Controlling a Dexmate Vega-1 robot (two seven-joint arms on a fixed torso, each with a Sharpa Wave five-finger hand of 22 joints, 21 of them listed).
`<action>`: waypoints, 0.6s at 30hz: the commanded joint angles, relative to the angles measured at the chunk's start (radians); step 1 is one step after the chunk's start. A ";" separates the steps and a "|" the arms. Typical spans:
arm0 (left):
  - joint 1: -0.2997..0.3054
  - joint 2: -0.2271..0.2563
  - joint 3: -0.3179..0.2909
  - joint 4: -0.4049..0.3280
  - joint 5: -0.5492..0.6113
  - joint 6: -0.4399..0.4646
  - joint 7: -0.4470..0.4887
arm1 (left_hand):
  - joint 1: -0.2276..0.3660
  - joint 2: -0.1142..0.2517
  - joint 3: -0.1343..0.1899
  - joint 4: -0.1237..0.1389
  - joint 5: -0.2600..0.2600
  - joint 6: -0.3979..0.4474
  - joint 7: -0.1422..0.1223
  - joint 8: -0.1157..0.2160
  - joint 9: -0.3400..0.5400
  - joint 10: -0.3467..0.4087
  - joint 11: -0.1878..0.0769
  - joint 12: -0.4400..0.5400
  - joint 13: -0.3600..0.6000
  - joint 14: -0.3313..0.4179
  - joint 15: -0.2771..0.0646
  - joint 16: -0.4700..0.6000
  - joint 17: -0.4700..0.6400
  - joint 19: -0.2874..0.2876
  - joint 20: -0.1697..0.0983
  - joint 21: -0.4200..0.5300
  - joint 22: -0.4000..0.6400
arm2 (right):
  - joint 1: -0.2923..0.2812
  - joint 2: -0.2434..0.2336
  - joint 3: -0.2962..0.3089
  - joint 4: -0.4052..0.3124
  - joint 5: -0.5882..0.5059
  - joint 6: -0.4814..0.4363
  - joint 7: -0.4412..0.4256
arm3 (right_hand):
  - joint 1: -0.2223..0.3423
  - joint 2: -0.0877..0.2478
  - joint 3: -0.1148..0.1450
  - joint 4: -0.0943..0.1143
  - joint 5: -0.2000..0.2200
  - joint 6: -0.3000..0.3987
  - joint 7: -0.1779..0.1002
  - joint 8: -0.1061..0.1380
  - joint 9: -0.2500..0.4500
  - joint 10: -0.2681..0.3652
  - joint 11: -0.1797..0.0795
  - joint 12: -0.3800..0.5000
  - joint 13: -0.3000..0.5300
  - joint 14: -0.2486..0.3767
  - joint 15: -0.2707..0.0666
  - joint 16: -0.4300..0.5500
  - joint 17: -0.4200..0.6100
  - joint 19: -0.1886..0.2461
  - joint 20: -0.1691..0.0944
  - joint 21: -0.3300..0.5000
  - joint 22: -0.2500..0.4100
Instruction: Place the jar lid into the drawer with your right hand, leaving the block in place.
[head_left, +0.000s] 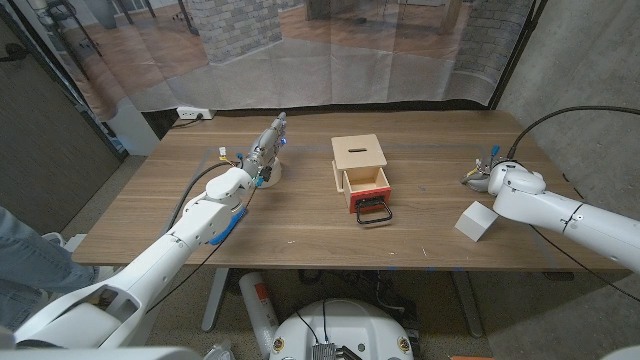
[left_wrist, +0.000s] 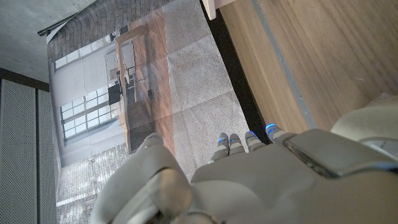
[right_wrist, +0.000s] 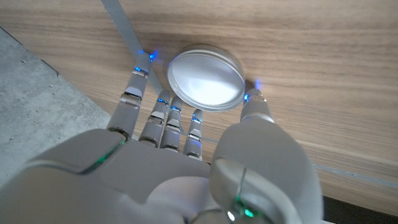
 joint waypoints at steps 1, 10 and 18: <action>-0.005 -0.009 0.002 0.015 -0.002 -0.011 -0.004 | 0.009 0.002 -0.004 0.002 -0.001 0.006 -0.003 0.003 0.004 0.001 -0.005 0.003 0.002 -0.024 0.008 0.003 0.001 -0.124 0.010 0.009 0.005 | 0.039 0.009 -0.052 0.020 -0.025 -0.039 0.043 | 0.026 0.008 0.015 0.000 -0.015 0.048 -0.009 0.018 0.007 0.031 -0.010 0.014 0.003 0.033 -0.010 0.011 0.004 0.038 -0.020 0.011 0.009; 0.000 -0.010 0.002 0.008 -0.002 -0.007 0.004 | 0.009 0.003 -0.006 0.003 -0.002 0.012 0.000 0.004 0.004 0.000 -0.004 0.002 0.002 -0.025 0.009 0.002 0.001 -0.123 0.013 0.009 0.005 | 0.065 0.022 -0.083 0.035 -0.046 -0.046 0.057 | 0.084 0.028 0.040 -0.015 -0.041 0.089 -0.013 0.030 0.016 0.082 -0.029 0.030 0.005 0.102 -0.044 0.020 0.005 0.110 -0.076 0.026 0.012; 0.002 -0.007 0.003 -0.002 0.001 0.000 0.010 | 0.009 0.003 -0.007 0.003 -0.003 0.014 0.000 0.005 0.004 0.000 -0.007 0.002 0.002 -0.024 0.011 0.002 0.001 -0.123 0.016 0.009 0.005 | 0.062 0.027 -0.076 0.039 -0.043 -0.034 0.046 | 0.111 0.043 0.054 -0.018 -0.050 0.098 -0.017 0.031 0.019 0.096 -0.034 0.035 0.007 0.120 -0.050 0.020 0.007 0.127 -0.091 0.029 0.013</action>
